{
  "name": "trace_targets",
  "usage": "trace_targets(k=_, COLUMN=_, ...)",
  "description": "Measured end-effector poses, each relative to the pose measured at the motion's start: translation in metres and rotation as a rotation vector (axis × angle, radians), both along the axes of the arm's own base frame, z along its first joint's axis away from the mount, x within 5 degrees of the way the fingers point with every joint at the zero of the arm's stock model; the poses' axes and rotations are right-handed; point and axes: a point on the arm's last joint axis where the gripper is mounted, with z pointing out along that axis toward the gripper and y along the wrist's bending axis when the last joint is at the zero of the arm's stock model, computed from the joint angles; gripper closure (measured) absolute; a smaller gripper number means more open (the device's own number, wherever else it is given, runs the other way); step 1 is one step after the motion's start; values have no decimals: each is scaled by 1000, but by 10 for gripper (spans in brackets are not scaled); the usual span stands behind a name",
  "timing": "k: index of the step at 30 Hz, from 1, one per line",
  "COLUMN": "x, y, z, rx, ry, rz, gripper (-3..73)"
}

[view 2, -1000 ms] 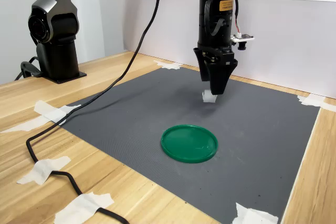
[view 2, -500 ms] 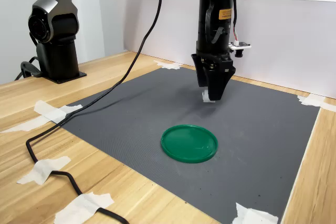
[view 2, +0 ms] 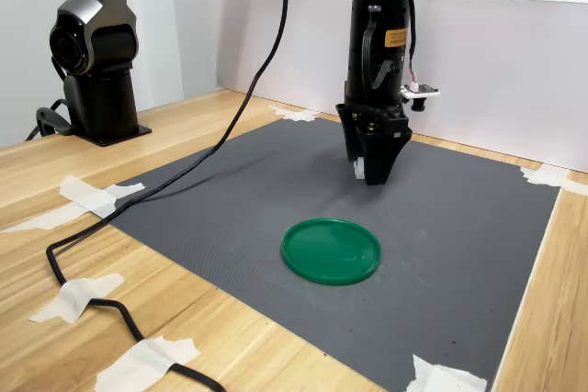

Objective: Grasp a white terminal and put it on the green lid.

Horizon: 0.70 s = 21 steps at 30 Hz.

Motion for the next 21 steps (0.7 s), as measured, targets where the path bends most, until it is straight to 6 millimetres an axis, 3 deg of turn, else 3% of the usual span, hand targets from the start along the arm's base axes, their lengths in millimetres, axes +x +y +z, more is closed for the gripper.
trace_targets(k=4, x=0, y=0, z=-1, rx=-2, ry=1, rz=1, gripper=194)
trace_targets(k=10, x=0, y=0, z=-1, rx=-3, ry=3, rz=2, gripper=576)
trace_targets(k=11, x=0, y=0, z=-1, rx=-4, ry=4, rz=2, gripper=609)
trace_targets(k=17, x=-3, y=-1, z=4, rx=-21, ry=47, rz=9, gripper=611)
trace_targets(k=21, x=0, y=-5, z=37, rx=-9, ry=10, rz=-2, gripper=610)
